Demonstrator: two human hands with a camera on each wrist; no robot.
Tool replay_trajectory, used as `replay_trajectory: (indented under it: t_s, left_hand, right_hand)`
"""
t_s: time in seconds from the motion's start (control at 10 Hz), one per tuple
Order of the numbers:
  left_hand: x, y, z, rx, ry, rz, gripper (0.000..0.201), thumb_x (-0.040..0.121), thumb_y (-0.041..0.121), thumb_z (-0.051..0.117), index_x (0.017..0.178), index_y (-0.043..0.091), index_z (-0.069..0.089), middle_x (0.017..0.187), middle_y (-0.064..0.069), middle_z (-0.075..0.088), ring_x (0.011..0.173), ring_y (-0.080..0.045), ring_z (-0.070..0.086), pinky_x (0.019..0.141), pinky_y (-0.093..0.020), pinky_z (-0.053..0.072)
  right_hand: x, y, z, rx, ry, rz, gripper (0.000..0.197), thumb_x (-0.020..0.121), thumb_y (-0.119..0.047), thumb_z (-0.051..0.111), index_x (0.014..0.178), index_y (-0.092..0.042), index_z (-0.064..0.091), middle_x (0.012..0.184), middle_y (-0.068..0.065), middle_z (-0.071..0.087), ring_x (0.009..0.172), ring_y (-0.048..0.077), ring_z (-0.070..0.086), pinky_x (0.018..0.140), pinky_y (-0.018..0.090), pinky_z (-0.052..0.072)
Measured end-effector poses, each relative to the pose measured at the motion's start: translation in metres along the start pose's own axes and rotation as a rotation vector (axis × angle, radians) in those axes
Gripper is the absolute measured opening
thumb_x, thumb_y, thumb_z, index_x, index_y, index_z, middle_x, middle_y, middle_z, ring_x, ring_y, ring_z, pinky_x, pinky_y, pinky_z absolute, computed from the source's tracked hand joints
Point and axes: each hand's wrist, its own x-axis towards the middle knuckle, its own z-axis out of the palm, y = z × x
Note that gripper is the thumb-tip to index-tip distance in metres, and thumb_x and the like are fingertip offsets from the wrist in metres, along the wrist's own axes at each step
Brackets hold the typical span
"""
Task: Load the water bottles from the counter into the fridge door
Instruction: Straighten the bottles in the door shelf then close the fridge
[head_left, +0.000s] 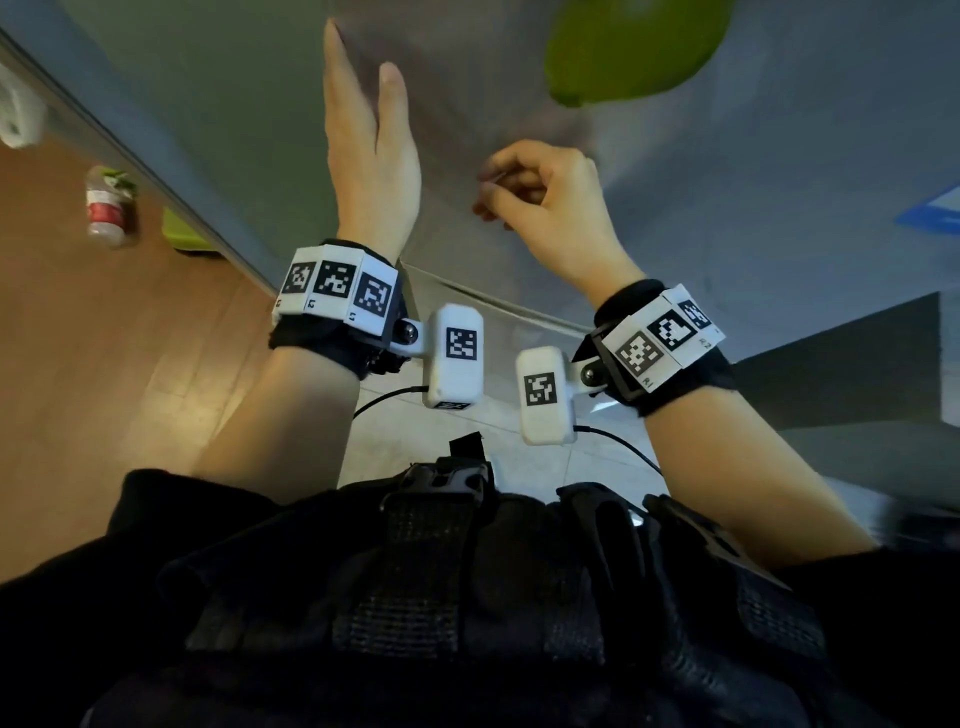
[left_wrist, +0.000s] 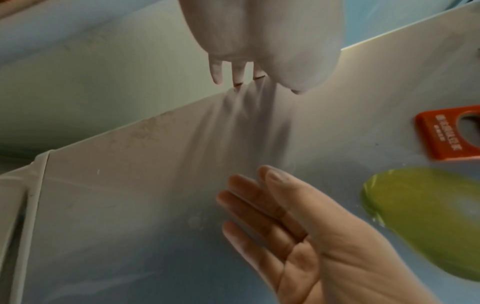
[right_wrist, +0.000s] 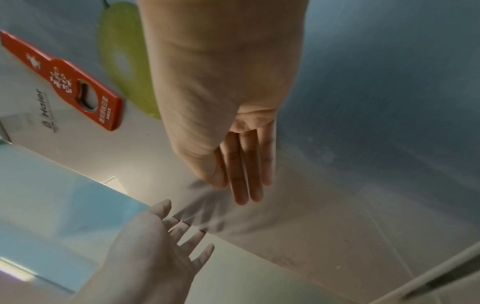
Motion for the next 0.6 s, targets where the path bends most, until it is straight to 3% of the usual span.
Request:
replay_trajectory:
  t_s: [0.1, 0.2, 0.3, 0.4, 0.5, 0.6]
  left_hand:
    - [0.01, -0.004, 0.006, 0.039, -0.014, 0.042, 0.061, 0.101, 0.024, 0.032, 0.145, -0.006, 0.004, 0.157, -0.024, 0.006, 0.147, -0.03, 0.009, 0.124, -0.039, 0.008]
    - [0.014, -0.005, 0.005, 0.069, -0.041, 0.083, 0.061, 0.101, 0.018, 0.033, 0.144, -0.01, 0.0, 0.156, -0.027, 0.002, 0.147, -0.033, 0.005, 0.114, -0.013, 0.001]
    - [0.013, -0.01, 0.003, 0.089, -0.067, 0.121, 0.06, 0.102, 0.016, 0.033, 0.144, -0.011, -0.001, 0.156, -0.028, 0.001, 0.147, -0.033, 0.005, 0.11, -0.005, -0.002]
    - [0.006, -0.004, 0.002, 0.125, -0.068, 0.124, 0.063, 0.101, 0.022, 0.035, 0.144, -0.011, 0.001, 0.155, -0.029, 0.002, 0.147, -0.035, 0.005, 0.121, -0.033, 0.006]
    - [-0.007, 0.007, 0.003, 0.129, -0.012, 0.174, 0.063, 0.1, 0.024, 0.038, 0.144, -0.011, 0.01, 0.154, -0.031, 0.007, 0.145, -0.039, 0.011, 0.121, -0.041, 0.013]
    - [-0.021, 0.024, 0.008, 0.062, 0.044, 0.239, 0.056, 0.097, 0.024, 0.041, 0.141, -0.007, 0.025, 0.151, -0.03, 0.017, 0.142, -0.039, 0.021, 0.118, -0.047, 0.025]
  right_hand:
    - [0.001, -0.002, -0.003, -0.025, 0.05, 0.046, 0.01, 0.086, -0.007, 0.061, 0.092, -0.015, 0.062, 0.076, 0.003, 0.071, 0.073, 0.013, 0.072, 0.068, 0.016, 0.052]
    - [-0.002, -0.004, -0.001, -0.068, 0.096, 0.072, 0.013, 0.085, -0.009, 0.061, 0.098, -0.009, 0.064, 0.075, 0.002, 0.07, 0.075, 0.017, 0.072, 0.07, 0.02, 0.053]
    - [-0.007, -0.007, 0.002, -0.09, 0.157, 0.1, 0.012, 0.085, -0.009, 0.063, 0.097, -0.01, 0.064, 0.073, 0.0, 0.068, 0.074, 0.021, 0.071, 0.069, 0.022, 0.053]
    - [-0.016, -0.012, 0.002, -0.105, 0.193, 0.128, 0.013, 0.084, -0.008, 0.062, 0.097, -0.008, 0.064, 0.074, 0.004, 0.069, 0.074, 0.026, 0.07, 0.069, 0.027, 0.054]
    - [-0.028, -0.016, -0.001, -0.12, 0.215, 0.142, 0.014, 0.083, -0.007, 0.063, 0.096, -0.007, 0.065, 0.079, 0.014, 0.073, 0.075, 0.03, 0.069, 0.074, 0.037, 0.057]
    - [-0.044, -0.02, -0.014, -0.139, 0.24, 0.151, 0.011, 0.083, -0.01, 0.065, 0.094, -0.008, 0.066, 0.082, 0.016, 0.073, 0.077, 0.031, 0.068, 0.076, 0.037, 0.057]
